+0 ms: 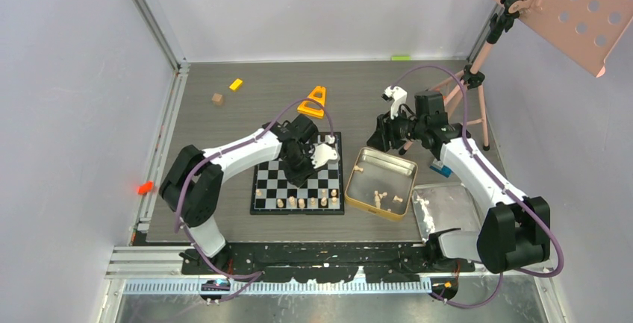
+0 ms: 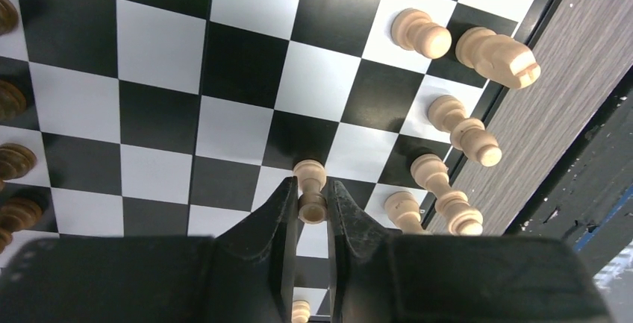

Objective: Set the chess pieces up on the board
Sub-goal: Pick up the chess piece from the chessboard.

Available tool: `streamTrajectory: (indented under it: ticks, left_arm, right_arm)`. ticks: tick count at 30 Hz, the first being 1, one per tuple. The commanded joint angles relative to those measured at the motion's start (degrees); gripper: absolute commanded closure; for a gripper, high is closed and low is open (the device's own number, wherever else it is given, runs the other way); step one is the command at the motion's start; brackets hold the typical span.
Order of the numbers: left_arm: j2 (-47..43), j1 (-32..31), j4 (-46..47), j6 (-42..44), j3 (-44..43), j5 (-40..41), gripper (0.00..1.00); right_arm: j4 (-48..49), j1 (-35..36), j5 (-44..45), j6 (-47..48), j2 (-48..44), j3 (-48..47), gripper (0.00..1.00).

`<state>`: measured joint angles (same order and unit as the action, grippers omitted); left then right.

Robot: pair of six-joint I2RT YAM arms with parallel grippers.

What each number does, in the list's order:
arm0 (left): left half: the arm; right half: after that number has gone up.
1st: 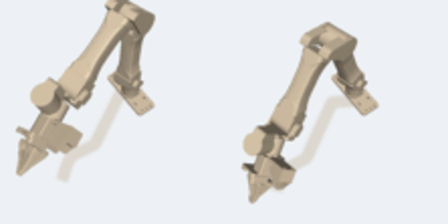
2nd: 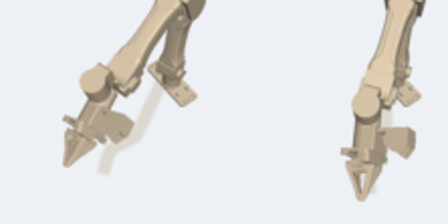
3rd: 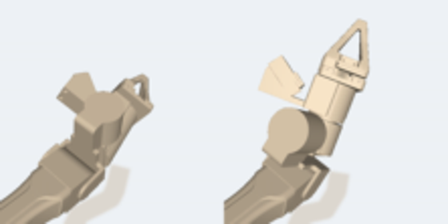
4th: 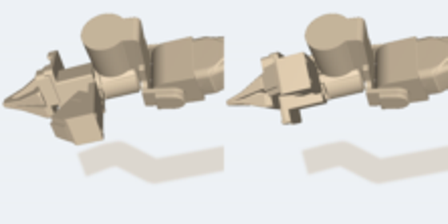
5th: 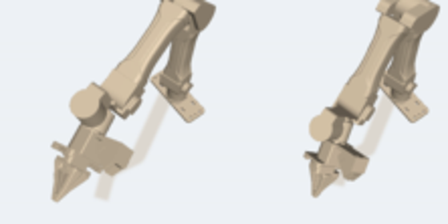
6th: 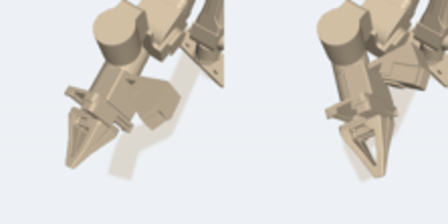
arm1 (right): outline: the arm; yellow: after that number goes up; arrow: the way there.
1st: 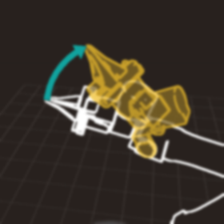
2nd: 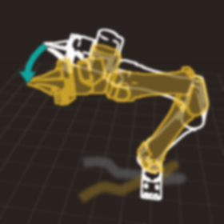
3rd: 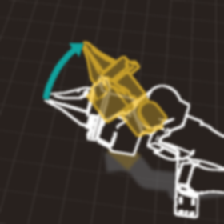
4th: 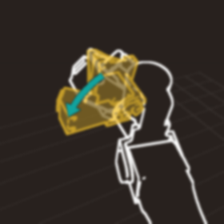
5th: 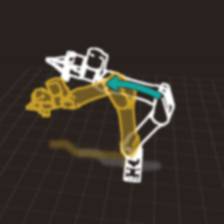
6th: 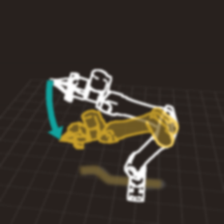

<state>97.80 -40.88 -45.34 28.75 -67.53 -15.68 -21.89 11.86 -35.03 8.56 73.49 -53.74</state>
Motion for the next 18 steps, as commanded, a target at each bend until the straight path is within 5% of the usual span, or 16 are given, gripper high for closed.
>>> streamTrajectory:
  ticks: [1,18]
  left_arm:
    - [-1.5,-0.3,-2.7,-0.1,-2.5,-1.1,0.91]
    - [-22.2,6.0,-9.0,3.3,2.7,2.7,0.97]
  right_arm:
    - [-0.4,-0.5,0.2,1.4,-1.4,-3.4,0.5]
    - [-7.3,-1.0,10.3,0.3,-8.3,-4.9,0.51]
